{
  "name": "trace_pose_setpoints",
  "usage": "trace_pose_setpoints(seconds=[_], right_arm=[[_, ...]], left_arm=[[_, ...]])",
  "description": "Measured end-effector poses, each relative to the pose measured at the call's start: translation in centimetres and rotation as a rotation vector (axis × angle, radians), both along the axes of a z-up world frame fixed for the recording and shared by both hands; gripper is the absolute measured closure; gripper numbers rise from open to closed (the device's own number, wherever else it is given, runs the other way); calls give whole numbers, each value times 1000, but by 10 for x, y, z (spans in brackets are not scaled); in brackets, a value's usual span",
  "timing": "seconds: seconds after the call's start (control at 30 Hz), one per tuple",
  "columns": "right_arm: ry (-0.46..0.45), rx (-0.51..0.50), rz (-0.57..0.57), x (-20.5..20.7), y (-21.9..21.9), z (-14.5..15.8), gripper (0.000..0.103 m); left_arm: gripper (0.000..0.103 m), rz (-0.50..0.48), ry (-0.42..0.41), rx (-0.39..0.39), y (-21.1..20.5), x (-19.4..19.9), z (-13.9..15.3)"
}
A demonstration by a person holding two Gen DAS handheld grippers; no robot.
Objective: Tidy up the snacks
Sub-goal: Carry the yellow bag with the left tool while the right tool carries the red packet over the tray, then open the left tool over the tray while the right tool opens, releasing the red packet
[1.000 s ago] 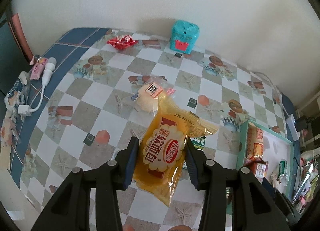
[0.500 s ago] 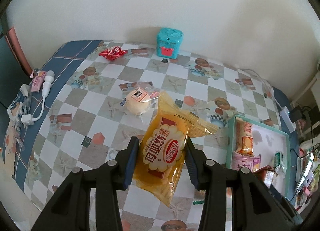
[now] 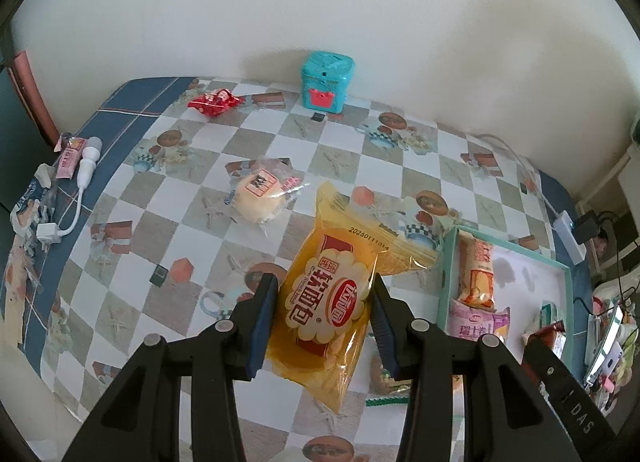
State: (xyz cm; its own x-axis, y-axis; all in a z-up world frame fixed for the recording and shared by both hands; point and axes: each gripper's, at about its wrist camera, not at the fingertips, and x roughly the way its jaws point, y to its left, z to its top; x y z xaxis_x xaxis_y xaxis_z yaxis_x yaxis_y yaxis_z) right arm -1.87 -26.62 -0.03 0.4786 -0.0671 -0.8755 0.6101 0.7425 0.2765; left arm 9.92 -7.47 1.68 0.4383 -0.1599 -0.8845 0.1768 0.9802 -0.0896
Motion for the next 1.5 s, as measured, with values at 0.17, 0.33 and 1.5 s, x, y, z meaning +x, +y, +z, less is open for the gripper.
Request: trace_pose_setpoints(seconds=[0.17,0.33,1.5], right_arm=[[3,15,-34,-6,-12,-1,61],[7,22,-81,-12,-29,-2,61],[49,54,-490,-99,-153,-14,61]], left_arm=[[57,-27,2,24,-13,-6,-4],[57,-42,-7,43,-23,-10,-4],[56,-395,20,43,-173,-92,-30]])
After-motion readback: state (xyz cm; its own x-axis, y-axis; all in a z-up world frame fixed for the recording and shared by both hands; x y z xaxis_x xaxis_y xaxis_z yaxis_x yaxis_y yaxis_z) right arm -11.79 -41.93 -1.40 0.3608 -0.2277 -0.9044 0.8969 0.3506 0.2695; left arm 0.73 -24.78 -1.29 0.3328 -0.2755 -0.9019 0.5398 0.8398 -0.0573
